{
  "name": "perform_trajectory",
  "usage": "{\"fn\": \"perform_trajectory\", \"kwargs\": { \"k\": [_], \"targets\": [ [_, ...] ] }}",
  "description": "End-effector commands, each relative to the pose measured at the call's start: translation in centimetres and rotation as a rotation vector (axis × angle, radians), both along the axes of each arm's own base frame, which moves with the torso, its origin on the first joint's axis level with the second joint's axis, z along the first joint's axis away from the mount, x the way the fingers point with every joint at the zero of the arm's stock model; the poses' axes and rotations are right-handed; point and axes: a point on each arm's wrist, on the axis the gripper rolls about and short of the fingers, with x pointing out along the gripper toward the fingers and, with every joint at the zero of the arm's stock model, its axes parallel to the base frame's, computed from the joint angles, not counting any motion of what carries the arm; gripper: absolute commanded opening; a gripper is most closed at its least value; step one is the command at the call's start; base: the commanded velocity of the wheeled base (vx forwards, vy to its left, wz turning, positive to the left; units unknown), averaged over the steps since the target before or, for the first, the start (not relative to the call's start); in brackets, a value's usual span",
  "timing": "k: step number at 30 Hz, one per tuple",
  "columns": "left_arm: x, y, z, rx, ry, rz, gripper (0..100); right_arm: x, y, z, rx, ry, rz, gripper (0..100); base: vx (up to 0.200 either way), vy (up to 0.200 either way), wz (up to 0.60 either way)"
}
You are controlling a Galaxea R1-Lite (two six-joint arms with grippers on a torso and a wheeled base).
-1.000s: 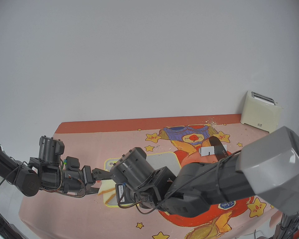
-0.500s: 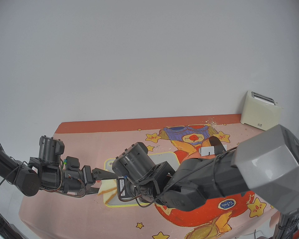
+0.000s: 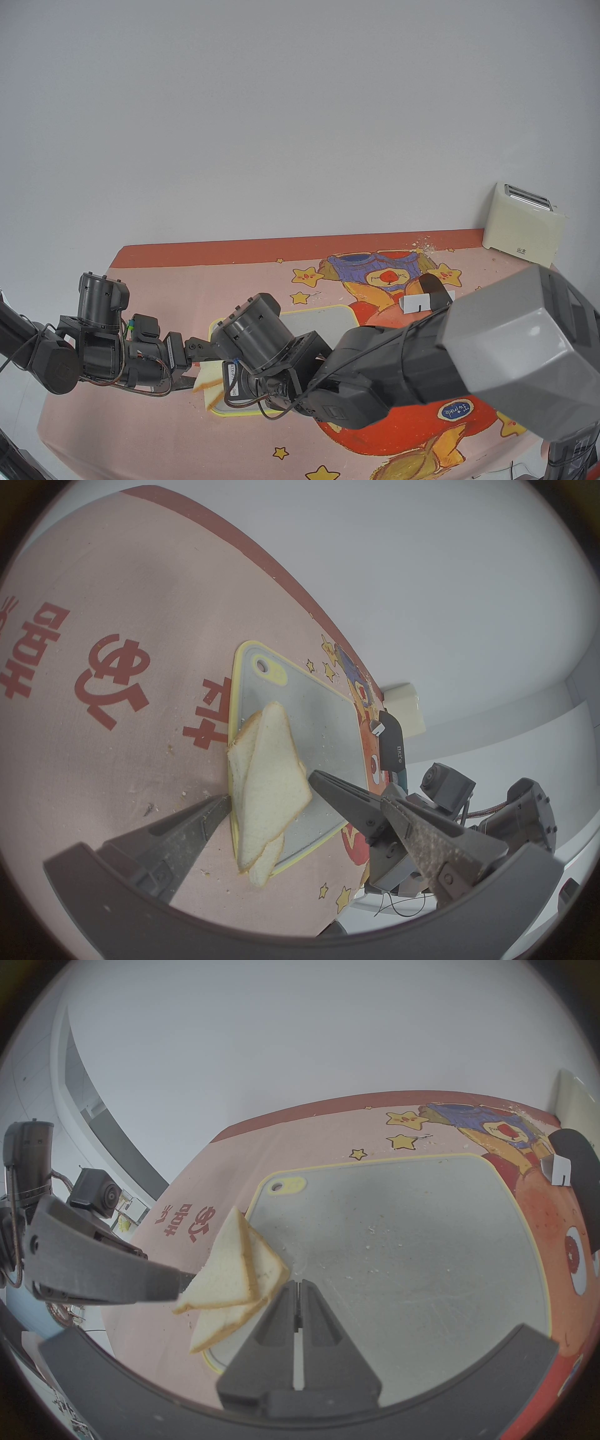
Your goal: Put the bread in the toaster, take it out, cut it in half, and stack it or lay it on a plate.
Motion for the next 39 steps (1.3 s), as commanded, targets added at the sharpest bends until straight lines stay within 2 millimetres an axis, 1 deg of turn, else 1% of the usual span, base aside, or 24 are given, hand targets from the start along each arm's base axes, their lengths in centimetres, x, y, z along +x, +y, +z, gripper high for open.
{"fn": "perform_trajectory", "kwargs": {
  "k": [1,5,8,14,21,29,33,34,37,38,39],
  "targets": [
    [0.0,0.0,0.0,-0.001,0.001,0.0,100,-0.1,0.4,0.3,0.015,-0.007,0.004,0,0.0,0.0,0.0],
    [0.0,0.0,0.0,-0.001,0.001,0.0,100,-0.1,0.4,0.5,0.018,-0.009,0.006,0,0.0,0.0,0.0],
    [0.0,0.0,0.0,0.0,0.0,-0.001,100,-0.6,0.7,0.5,0.019,-0.009,0.018,0,0.0,0.0,0.0],
    [0.1,0.0,0.0,0.0,-0.004,0.002,100,-1.0,0.8,0.0,-0.003,0.003,0.025,0,0.0,0.0,0.0],
    [0.1,0.1,0.1,-0.001,-0.006,0.007,100,-1.1,0.6,-0.2,-0.01,0.007,0.023,0,0.0,0.0,0.0],
    [0.2,0.1,0.1,-0.002,-0.007,0.007,100,-1.3,0.0,-0.7,-0.035,0.022,0.019,0,0.0,0.0,0.0],
    [0.2,0.1,0.1,0.0,-0.007,0.008,100,-1.3,-0.8,-0.2,-0.037,0.024,0.011,0,0.0,0.0,0.0],
    [0.2,0.1,0.1,0.002,-0.007,0.009,0,-1.4,-1.1,0.0,-0.039,0.025,0.009,0,0.0,0.0,0.0],
    [0.2,0.1,0.0,0.002,-0.006,0.009,0,-1.6,-1.7,0.5,-0.041,0.025,0.008,0,0.0,0.0,0.0],
    [0.2,0.1,0.1,0.002,-0.007,0.009,0,-1.9,-2.9,1.5,-0.038,0.022,0.001,0,0.0,0.0,0.0],
    [0.2,0.1,0.1,0.002,-0.007,0.01,0,-1.9,-3.0,1.5,-0.037,0.023,0.0,0,0.0,0.0,0.0]
  ]
}}
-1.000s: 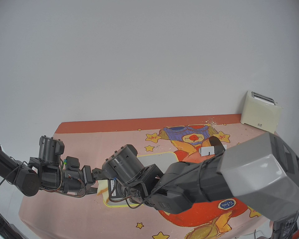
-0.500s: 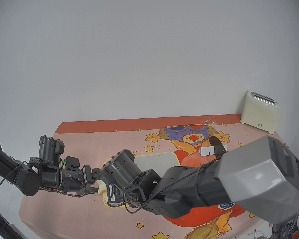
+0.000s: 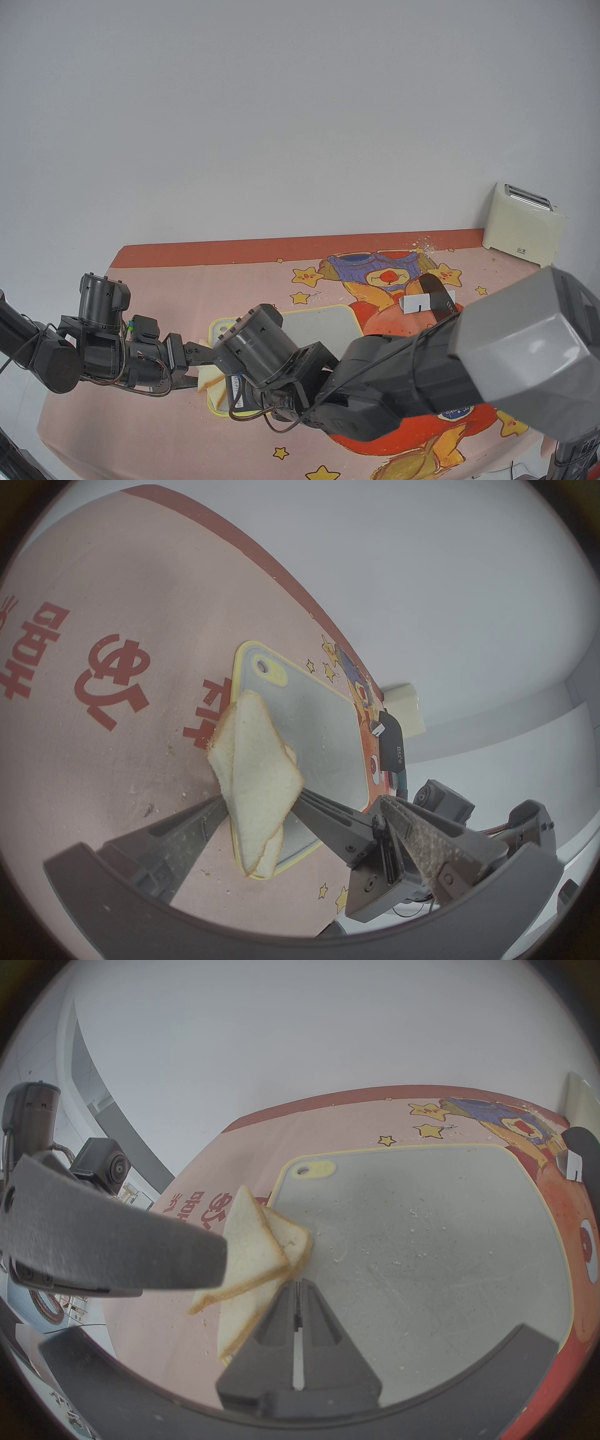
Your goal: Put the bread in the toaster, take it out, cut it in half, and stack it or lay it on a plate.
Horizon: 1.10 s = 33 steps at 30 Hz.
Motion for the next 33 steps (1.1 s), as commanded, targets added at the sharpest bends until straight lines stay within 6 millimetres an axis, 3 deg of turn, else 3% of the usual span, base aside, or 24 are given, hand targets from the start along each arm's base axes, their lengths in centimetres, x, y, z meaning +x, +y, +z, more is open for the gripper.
{"fn": "perform_trajectory", "kwargs": {
  "k": [1,9,13,17,23,26,31,32,33],
  "targets": [
    [0.1,0.0,0.1,-0.003,-0.009,-0.001,0,-0.4,-3.0,2.5,0.011,-0.007,-0.023,0,0.0,0.0,0.0],
    [0.0,-0.1,0.1,-0.003,-0.006,-0.003,0,-0.9,-10.0,5.3,0.013,-0.001,-0.104,0,0.0,0.0,0.0],
    [0.0,0.0,0.1,-0.002,-0.007,-0.004,0,-1.1,-12.0,6.6,0.035,-0.016,-0.132,0,0.0,0.0,0.0],
    [-0.2,0.1,0.2,0.001,-0.013,0.0,0,-0.9,-11.9,7.0,0.045,-0.033,-0.122,0,0.0,0.0,0.0],
    [-0.3,0.4,0.0,0.021,-0.012,0.023,0,0.6,-9.4,5.2,0.004,-0.041,-0.077,0,0.0,0.0,0.0],
    [-0.3,0.7,-0.2,0.021,-0.003,0.034,0,2.2,-7.0,4.3,0.013,-0.049,-0.073,0,0.0,0.0,0.0],
    [-0.5,0.7,-0.2,0.021,-0.002,0.032,0,1.9,-5.6,2.8,-0.016,-0.035,-0.048,0,0.0,0.0,0.0],
    [-0.6,0.7,0.0,0.017,-0.008,0.029,100,1.8,-5.4,2.3,-0.027,-0.031,-0.044,0,0.0,0.0,0.0],
    [-0.7,0.8,0.3,0.01,-0.02,0.026,100,1.8,-5.2,2.0,-0.032,-0.027,-0.041,0,0.0,0.0,0.0]
  ]
}}
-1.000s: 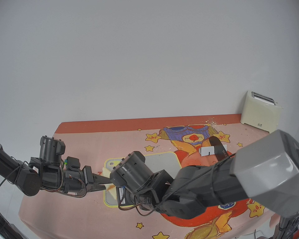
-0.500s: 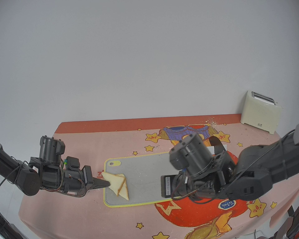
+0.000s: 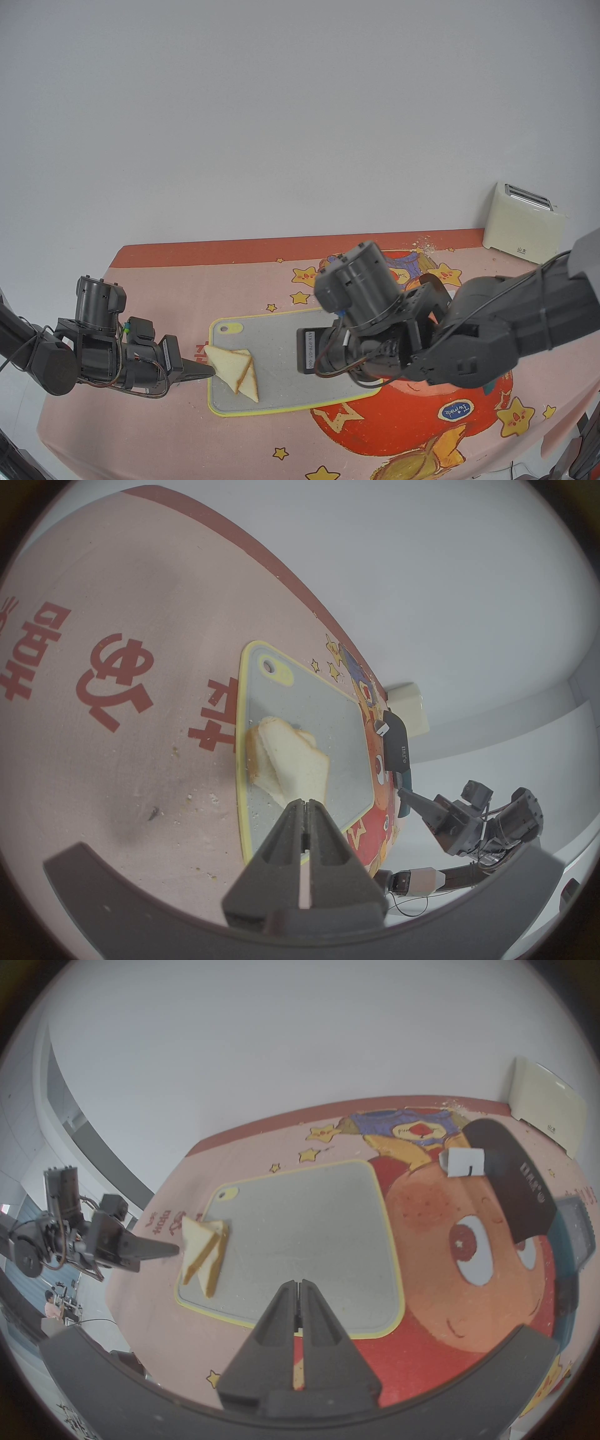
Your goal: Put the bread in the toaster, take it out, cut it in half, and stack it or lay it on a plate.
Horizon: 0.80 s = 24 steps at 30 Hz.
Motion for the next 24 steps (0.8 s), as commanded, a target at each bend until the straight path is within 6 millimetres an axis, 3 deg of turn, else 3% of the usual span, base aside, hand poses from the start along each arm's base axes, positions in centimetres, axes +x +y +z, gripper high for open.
{"fn": "perform_trajectory", "kwargs": {
  "k": [1,4,11,24],
  "targets": [
    [-0.5,0.2,0.9,-0.022,-0.031,-0.01,100,0.2,1.9,-3.1,-0.057,0.034,0.024,0,0.0,0.0,0.0],
    [-1.2,0.8,1.3,-0.055,-0.037,-0.02,100,0.4,2.5,-4.0,-0.071,0.04,0.029,0,0.0,0.0,0.0],
    [-1.0,1.1,1.2,-0.065,-0.034,-0.022,100,0.5,4.1,-3.7,-0.049,0.024,0.048,0,0.0,0.0,0.0],
    [-1.0,1.0,1.2,-0.062,-0.036,-0.02,100,-1.7,6.7,-4.6,-0.051,0.025,0.121,0,0.0,0.0,0.0]
  ]
}}
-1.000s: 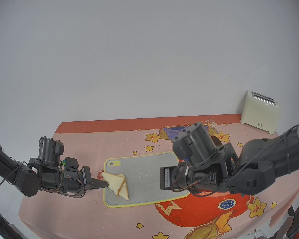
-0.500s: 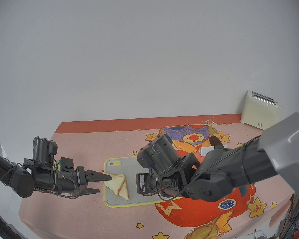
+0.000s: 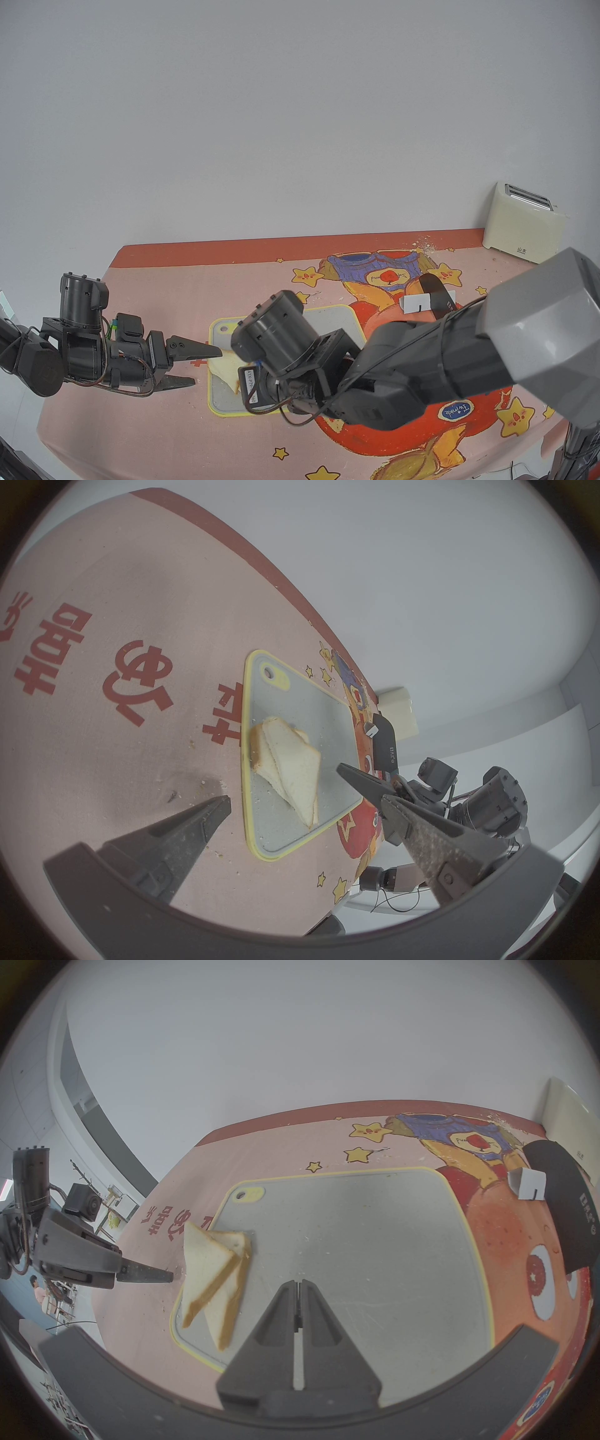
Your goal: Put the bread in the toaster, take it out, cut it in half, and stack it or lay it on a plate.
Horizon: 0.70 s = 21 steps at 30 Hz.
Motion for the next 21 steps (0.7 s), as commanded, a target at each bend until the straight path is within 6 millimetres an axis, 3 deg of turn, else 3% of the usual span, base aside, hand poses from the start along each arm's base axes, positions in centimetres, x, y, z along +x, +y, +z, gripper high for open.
{"fn": "perform_trajectory", "kwargs": {
  "k": [1,14,21],
  "targets": [
    [0.0,0.0,0.0,-0.001,-0.002,0.0,100,-0.3,0.7,-1.0,-0.015,0.009,0.014,0,0.0,0.0,0.0],
    [0.1,-0.1,0.0,0.002,-0.001,0.001,100,-2.5,3.0,0.3,0.04,-0.018,0.078,0,0.0,0.0,0.0],
    [0.5,-0.2,-0.1,0.0,0.002,-0.001,100,-1.1,0.3,1.6,0.037,-0.022,0.018,0,0.0,0.0,0.0]
  ]
}}
